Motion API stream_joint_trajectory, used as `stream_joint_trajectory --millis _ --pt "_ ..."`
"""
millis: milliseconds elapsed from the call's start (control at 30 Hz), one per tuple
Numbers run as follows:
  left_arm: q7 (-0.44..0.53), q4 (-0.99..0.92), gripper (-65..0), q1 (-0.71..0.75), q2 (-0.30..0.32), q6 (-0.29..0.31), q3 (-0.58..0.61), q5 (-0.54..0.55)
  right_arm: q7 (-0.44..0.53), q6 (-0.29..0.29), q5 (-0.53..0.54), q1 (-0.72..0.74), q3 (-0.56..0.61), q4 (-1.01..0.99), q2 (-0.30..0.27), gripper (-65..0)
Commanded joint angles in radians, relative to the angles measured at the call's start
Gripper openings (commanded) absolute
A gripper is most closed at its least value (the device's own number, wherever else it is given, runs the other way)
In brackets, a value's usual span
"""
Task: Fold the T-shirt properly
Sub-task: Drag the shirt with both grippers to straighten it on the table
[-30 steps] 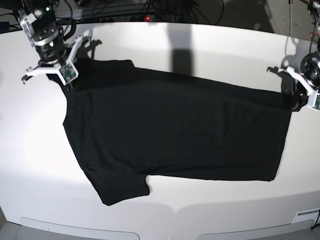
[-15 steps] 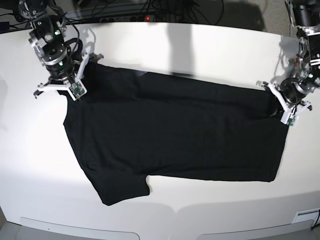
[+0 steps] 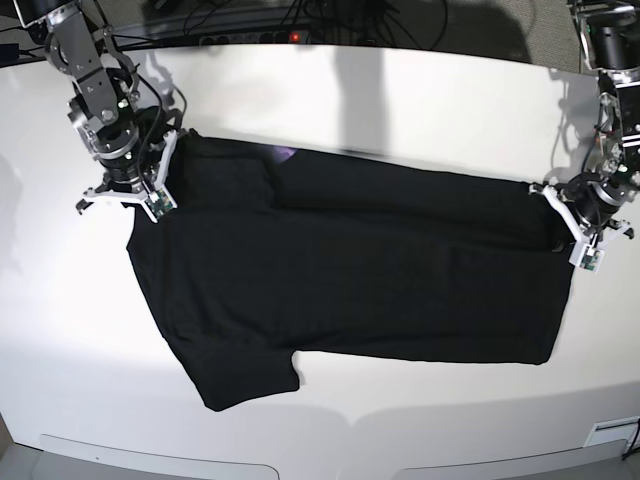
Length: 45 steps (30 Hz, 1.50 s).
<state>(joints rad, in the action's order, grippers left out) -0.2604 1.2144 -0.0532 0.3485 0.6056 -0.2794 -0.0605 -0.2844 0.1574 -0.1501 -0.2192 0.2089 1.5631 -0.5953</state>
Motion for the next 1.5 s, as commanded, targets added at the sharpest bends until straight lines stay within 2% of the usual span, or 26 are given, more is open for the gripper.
stream_joint_trajectory --millis 0,100,133,200,233,267,400,500,633,700,800,900,967,1033,1133,1167,1267,1467 --pt "0.026 0.013 -65.0 -0.019 0.018 -0.011 -0.006 0.004 0.022 -0.015 -0.006 0.009 -0.008 0.013 -0.013 -65.0" --pt "0.022 0.013 -65.0 -0.019 0.018 -0.011 -0.006 0.004 0.024 -0.015 -0.006 0.009 -0.008 0.013 -0.014 -65.0" --pt "0.022 0.013 -62.0 -0.019 0.021 -0.011 -0.006 0.004 0.024 -0.015 -0.006 0.009 -0.008 0.013 -0.014 -64.3" --pt "0.022 0.013 -47.0 -0.019 0.024 -0.012 -0.006 0.005 0.026 -0.015 -0.006 0.009 -0.008 0.013 -0.014 -51.6" --pt "0.021 0.013 -42.3 -0.019 0.027 -0.011 -0.006 0.005 0.037 -0.016 -0.005 0.009 -0.008 0.014 -0.014 -46.8" --pt "0.013 0.013 -40.7 -0.019 0.032 -0.012 -0.006 0.006 0.037 -0.016 -0.003 0.008 -0.008 0.020 -0.014 -45.2" --pt "-0.028 0.018 -40.9 -0.019 0.062 -0.027 -0.007 0.016 0.032 -0.016 0.014 0.008 -0.008 0.061 -0.014 -45.3" --pt "-0.071 0.020 -40.9 -0.018 0.097 -0.027 -0.008 0.079 0.012 -0.016 0.031 0.006 -0.008 0.105 -0.014 -45.3" --pt "-0.135 0.034 -41.1 -0.013 0.142 -0.026 -0.008 0.279 -0.018 -0.017 0.037 -0.004 -0.008 0.166 -0.014 -45.3" --pt "-0.165 0.038 -43.7 -0.014 0.149 -0.022 -0.008 0.407 -0.035 -0.018 0.072 -0.017 -0.008 0.196 -0.014 -45.9" --pt "-0.179 0.039 -49.2 -0.013 0.142 0.023 -0.008 0.548 -0.051 -0.032 0.110 -0.049 -0.008 0.227 -0.006 -53.9" --pt "-0.181 0.039 -53.6 -0.014 0.114 0.054 -0.008 0.612 -0.064 -0.053 0.110 -0.078 -0.013 0.228 0.029 -64.7" --pt "-0.180 0.038 -58.0 -0.014 0.079 0.053 -0.008 0.599 -0.069 -0.054 0.110 -0.093 -0.014 0.227 0.057 -65.0" --pt "-0.171 0.037 -63.7 -0.014 0.037 0.036 -0.008 0.533 -0.070 -0.054 0.110 -0.101 -0.014 0.227 0.082 -65.0" --pt "-0.156 0.034 -65.0 -0.014 -0.018 -0.115 -0.008 0.372 -0.083 -0.054 0.110 -0.103 -0.018 0.220 0.117 -65.0" --pt "-0.149 0.034 -65.0 -0.014 -0.029 -0.139 -0.008 0.328 -0.082 -0.054 0.110 -0.102 -0.024 0.209 0.128 -65.0" --pt "-0.125 0.034 -65.0 -0.013 -0.053 -0.142 -0.008 0.268 -0.078 -0.054 0.110 -0.095 -0.050 0.153 0.145 -65.0" --pt "-0.124 -0.004 -65.0 -0.011 -0.066 -0.139 -0.008 0.266 -0.080 -0.053 0.110 -0.092 -0.085 0.074 0.147 -65.0"
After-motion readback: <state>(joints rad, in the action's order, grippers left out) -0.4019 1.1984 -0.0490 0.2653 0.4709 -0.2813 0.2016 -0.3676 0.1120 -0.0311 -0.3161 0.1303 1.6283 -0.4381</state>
